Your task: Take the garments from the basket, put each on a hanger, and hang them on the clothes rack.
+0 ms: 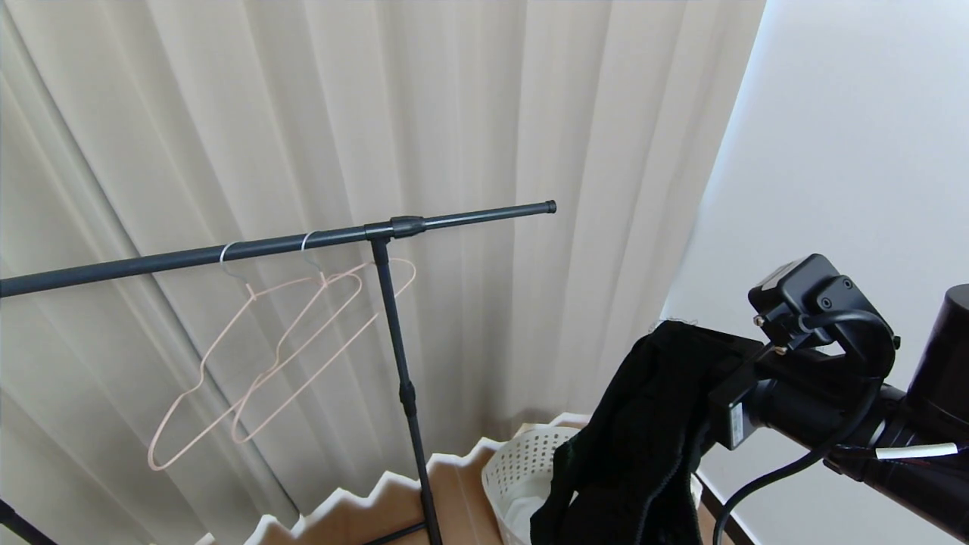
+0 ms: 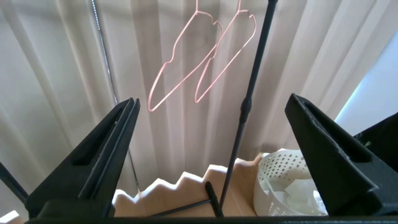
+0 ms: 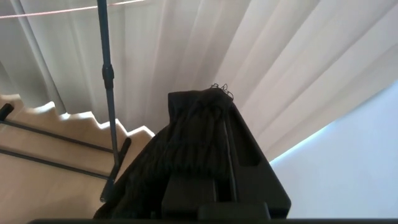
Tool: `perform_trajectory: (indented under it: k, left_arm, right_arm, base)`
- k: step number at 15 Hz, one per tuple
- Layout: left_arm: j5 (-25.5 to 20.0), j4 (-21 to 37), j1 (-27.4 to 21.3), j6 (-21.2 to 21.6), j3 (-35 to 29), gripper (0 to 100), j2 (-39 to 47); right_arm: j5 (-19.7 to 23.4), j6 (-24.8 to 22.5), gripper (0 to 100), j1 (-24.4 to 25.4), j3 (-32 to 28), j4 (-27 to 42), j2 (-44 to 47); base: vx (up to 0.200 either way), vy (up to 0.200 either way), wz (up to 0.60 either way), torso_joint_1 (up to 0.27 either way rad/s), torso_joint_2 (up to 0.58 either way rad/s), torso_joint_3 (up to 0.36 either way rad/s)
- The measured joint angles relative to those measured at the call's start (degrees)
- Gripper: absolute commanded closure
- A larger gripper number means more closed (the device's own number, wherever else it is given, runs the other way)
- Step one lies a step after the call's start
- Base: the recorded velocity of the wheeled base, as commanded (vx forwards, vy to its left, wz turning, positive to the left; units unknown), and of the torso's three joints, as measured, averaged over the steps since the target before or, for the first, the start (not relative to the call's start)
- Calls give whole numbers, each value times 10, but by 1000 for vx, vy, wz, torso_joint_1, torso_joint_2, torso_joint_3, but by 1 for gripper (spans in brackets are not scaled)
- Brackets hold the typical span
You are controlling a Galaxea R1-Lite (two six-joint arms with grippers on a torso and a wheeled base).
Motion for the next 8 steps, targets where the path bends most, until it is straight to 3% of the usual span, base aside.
perform_trajectory:
  k: [1, 3, 8]
  left_arm:
    - [0, 0, 0, 0, 0, 0, 0]
    - [-1, 0, 0, 0, 0, 0, 0]
    - [-1, 0, 0, 0, 0, 0, 0]
  right_arm:
    - [0, 0, 100, 0, 1, 0, -1]
    - [0, 0, 100, 0, 1, -3, -2]
    - [1, -1, 100, -5, 0, -3, -3]
  base:
    - [0, 0, 600, 12, -2, 2]
    - [0, 0, 0, 0, 0, 0]
    - [-200, 0, 0, 8, 4, -4]
